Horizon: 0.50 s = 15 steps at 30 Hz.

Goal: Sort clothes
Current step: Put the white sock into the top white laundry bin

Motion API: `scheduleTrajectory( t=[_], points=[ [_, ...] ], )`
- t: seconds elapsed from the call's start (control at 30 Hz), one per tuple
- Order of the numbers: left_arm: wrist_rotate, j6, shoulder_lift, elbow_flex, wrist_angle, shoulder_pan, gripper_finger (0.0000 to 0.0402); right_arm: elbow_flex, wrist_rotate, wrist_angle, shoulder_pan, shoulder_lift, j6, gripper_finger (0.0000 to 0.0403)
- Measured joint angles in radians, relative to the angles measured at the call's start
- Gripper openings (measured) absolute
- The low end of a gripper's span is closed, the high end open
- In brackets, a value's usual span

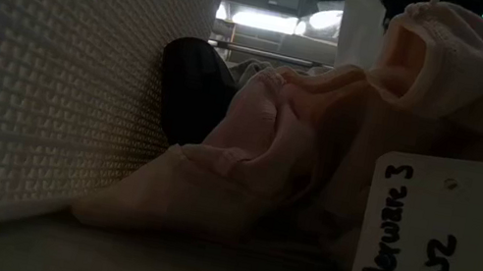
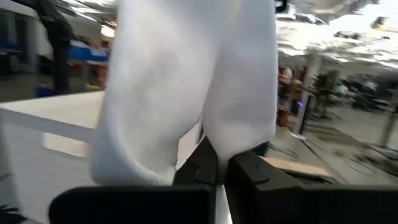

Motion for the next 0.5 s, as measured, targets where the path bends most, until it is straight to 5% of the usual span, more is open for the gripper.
scheduleTrajectory(
  t=[0.27, 0.5],
  points=[
    [-0.025, 0.051, -0.18, -0.321, 0.253, -0.019, 0.0159, 0.298, 0.169, -0.48, 0.0, -0.007, -0.146, 0.0012],
    [0.002, 0.074, -0.378, -0.637, 0.553, 0.011, 0.0159, 0.588, 0.433, -0.863, -0.044, -0.004, -0.23, 0.0017]
  ],
)
